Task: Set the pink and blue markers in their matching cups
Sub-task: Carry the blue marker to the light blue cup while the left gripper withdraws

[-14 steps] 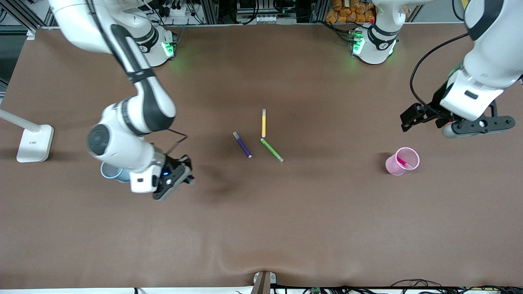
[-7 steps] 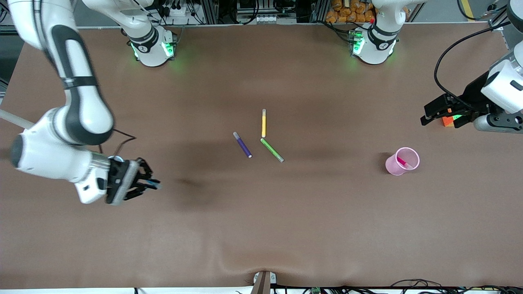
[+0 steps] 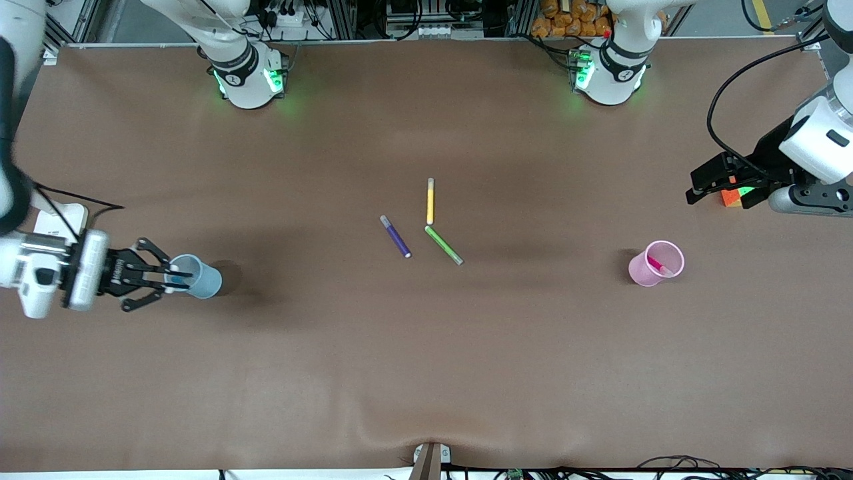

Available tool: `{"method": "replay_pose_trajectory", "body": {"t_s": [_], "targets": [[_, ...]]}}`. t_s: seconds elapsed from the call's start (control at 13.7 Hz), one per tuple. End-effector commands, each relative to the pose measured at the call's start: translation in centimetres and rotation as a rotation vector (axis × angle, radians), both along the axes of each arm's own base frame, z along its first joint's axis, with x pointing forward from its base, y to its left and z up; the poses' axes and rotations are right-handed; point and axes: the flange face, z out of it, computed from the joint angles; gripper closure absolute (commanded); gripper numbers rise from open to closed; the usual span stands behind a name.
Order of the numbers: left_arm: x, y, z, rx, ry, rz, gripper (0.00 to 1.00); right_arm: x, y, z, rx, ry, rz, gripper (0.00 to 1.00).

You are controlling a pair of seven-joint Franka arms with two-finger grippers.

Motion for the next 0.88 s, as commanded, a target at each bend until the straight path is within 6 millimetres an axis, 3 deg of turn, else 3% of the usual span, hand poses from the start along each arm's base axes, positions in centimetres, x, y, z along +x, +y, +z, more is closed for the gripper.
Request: {"method": "replay_pose_trajectory", "body": {"t_s": [0.0,0.29,0.44,0.58,0.8], "targets": [[-0.4,0.1,0.9,0.020,-0.002,-0.017,0.00,-0.8,-2.4,0.3,0.097,-0.081,0.052,1.00],[-0.4,1.4,1.1,0.022,0.004,0.000,0.00,-1.5,-4.8,-1.4,0.175,-0.205,0.139,1.00],[-0.9,1.9,1.7,0.036,0.007,0.010,0.00,-2.1,-5.9,-4.1,0.228,-0.166,0.158,1.00],[-1.2,4.2,2.3,0.064,-0.001,0.040,0.00,-2.4,-6.6,-4.7,0.221,-0.147,0.153,1.00],[-1.7,4.5,2.2,0.081,0.025,0.034,0.00,-2.9,-7.5,-6.7,0.198,-0.099,0.160,1.00]]}}
